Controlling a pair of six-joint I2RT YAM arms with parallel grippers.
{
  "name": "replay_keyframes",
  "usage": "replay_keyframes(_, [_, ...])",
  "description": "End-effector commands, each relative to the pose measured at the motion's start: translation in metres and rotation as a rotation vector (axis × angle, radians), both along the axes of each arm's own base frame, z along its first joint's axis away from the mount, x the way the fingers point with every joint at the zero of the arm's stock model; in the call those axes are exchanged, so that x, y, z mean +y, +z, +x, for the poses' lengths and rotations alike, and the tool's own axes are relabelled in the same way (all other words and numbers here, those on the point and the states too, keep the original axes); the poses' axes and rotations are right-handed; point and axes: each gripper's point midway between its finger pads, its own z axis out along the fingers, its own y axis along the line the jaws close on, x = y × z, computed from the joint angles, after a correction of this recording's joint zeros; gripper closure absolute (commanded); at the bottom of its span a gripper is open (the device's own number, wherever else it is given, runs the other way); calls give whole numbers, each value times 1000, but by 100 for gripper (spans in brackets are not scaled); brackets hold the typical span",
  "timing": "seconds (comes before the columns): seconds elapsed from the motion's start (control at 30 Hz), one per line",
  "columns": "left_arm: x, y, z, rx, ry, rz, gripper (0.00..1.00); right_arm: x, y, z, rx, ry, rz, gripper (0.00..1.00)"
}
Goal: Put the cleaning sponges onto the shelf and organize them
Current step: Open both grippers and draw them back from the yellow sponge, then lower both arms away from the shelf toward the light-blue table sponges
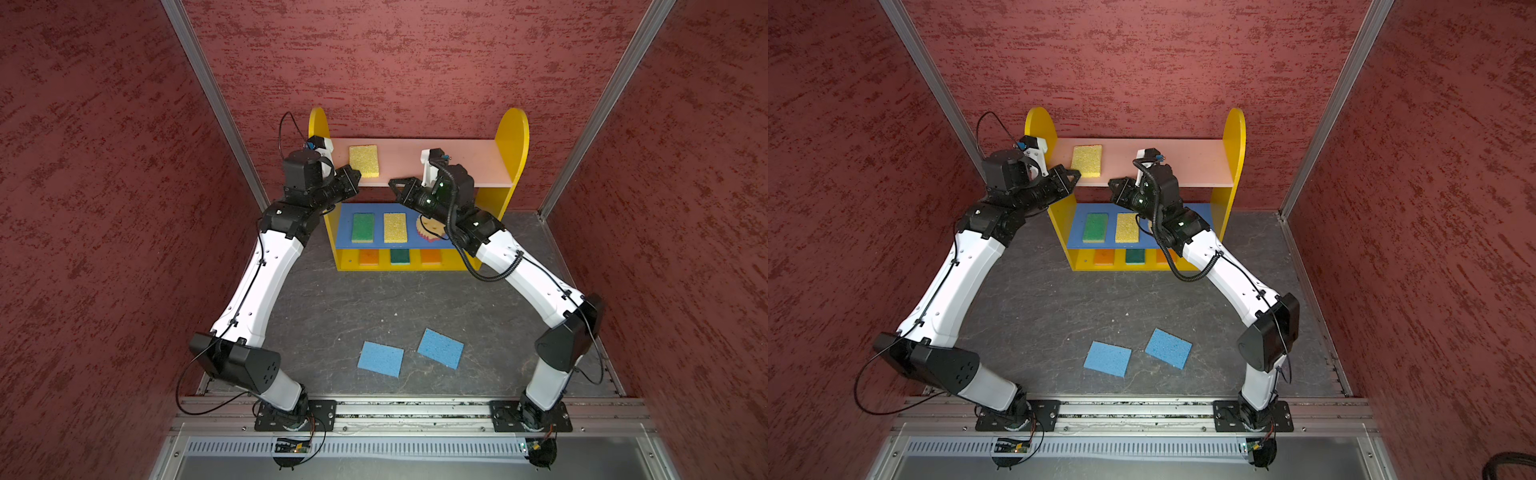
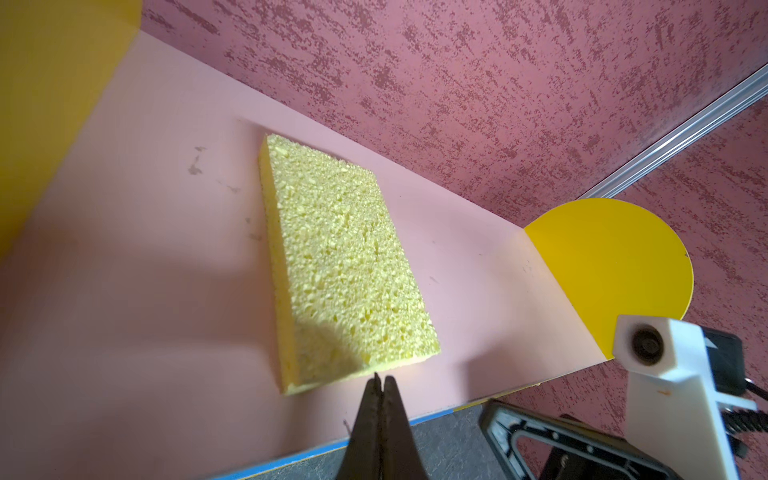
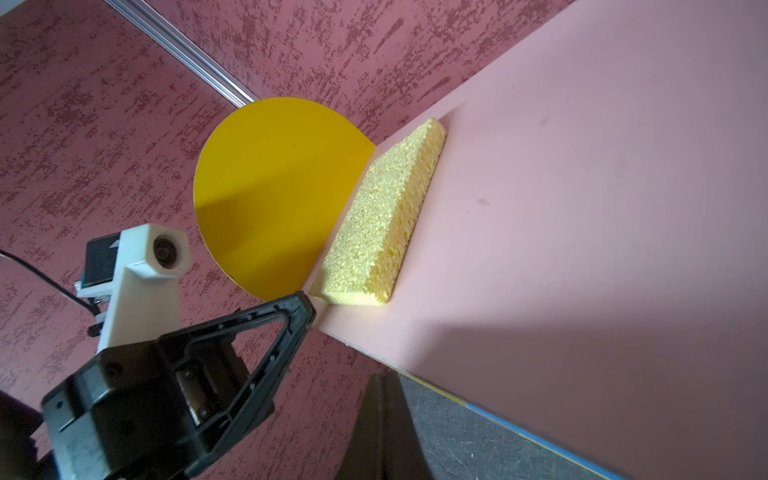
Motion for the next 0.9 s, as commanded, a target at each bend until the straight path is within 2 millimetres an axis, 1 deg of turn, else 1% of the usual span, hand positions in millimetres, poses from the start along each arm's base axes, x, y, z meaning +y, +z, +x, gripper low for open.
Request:
replay_keyframes(0.0, [4,5,9,-24,16,15,100,-23,42,-9,-115,-65,54,100])
replay_keyframes(0.1, [6,2,10,-13,27,11,100,-30,46,-15,-132,-77,63,99])
replay_keyframes(0.2, [6,4,10,-19,31,6,100,-34,47,-19,-139,-84,67,99])
replay_keyframes(0.37, [10,3,14,-15,50,15,100,-35,47,-25,-140,-68,77,99])
replay_keyframes(0.6, [10,6,13,-19,53,8,100,-40,45,-32,-148,-71,83,97])
replay_keyframes(0.77, [4,13,5,-24,25,-20,99,-42,43,-36,-144,-64,85,96])
replay_keyframes(0.87, [-1,21,-9,-39,2,-49,99,-43,43,-44,-140,-45,90,96])
